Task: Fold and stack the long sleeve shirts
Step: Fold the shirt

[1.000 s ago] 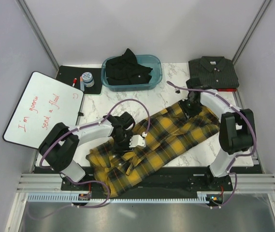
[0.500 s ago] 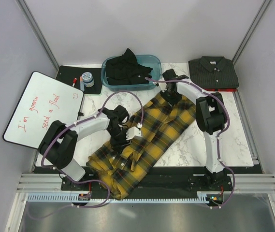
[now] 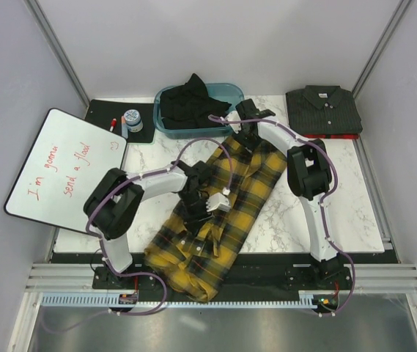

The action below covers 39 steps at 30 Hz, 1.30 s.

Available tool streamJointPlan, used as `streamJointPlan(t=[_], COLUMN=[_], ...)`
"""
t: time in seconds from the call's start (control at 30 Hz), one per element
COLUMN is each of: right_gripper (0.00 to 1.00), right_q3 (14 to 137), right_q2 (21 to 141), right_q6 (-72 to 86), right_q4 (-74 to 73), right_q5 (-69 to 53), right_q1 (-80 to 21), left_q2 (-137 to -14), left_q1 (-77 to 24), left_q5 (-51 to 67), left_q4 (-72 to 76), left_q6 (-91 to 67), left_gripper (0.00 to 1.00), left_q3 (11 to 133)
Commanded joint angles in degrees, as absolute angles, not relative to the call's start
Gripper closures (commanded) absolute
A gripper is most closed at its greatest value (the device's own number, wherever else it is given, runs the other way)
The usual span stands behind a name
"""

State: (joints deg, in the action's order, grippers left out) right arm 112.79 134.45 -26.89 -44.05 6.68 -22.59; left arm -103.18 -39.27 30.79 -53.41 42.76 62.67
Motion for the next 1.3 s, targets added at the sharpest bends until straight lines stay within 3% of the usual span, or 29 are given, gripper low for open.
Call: streamJointPlan(t=[0.0,0.1,0.37,0.5,0.57,0.6,0.7,0.73,0.77,0.83,0.9,1.0,1.1,1.27], right_gripper=[0.56,0.54,0.42,0.38,0.36,0.36,0.22,0.1,0.05,0.02,0.02,0.02,0.02,0.03], right_q3=[112.9,112.9,112.3,107.9,105.5,104.7,100.5,98.1,97.0,93.5,90.4,84.9,72.8,50.3], right_q2=[134.7,133.5,117.0,107.8,102.6,100.7,92.2,87.9,86.1,81.2,78.1,73.0,66.9,52.3], right_q6=[-29.7,-30.5,-25.3,-25.2,-25.9,-26.9,-31.0,-31.4,-32.2,-33.4,-32.1,-43.0,-52.5,-57.6], right_q4=[-41.6,-43.2,-51.7,-53.1,-54.3,-54.6,-55.2,-54.8,-54.8,-54.1,-52.5,-59.0,-64.7,-58.5], right_q5=[8.5,7.5,-9.7,-16.8,-21.9,-23.2,-25.5,-25.7,-27.0,-31.8,-37.2,-43.9,-35.4,-27.3], right_q1=[-20.4,-18.7,-15.4,-12.3,-10.5,-9.3,-9.1,-9.1,-9.1,-9.4,-9.6,-12.0,-24.4,-38.0], left_q2=[-108.3,-112.3,-119.1,-114.5,-107.0,-104.0,-90.0,-86.8,-83.7,-74.6,-67.7,-63.8,-62.7,-54.7], left_q1=[-47.3,-50.8,-53.0,-53.0,-52.9,-52.7,-51.0,-50.2,-49.3,-46.9,-46.5,-46.5,-45.7,-42.6], left_q5=[36.7,40.5,48.8,52.8,52.6,52.1,49.1,47.5,47.0,45.5,43.1,39.1,39.0,40.0], left_q4=[-51.6,-51.4,-44.4,-39.7,-39.6,-39.6,-40.9,-41.0,-41.1,-42.1,-40.2,-38.7,-52.2,-48.4], left_q6=[36.1,32.4,19.9,16.8,18.6,20.0,26.5,30.1,32.1,39.4,42.4,47.0,67.2,83.1], left_gripper=[0.57,0.58,0.59,0.57,0.5,0.47,0.22,0.17,0.12,0.01,0.01,0.01,0.01,0.01], left_q3=[66.9,70.7,81.5,81.1,78.6,77.4,71.4,70.0,67.1,64.5,58.6,52.3,49.6,35.4])
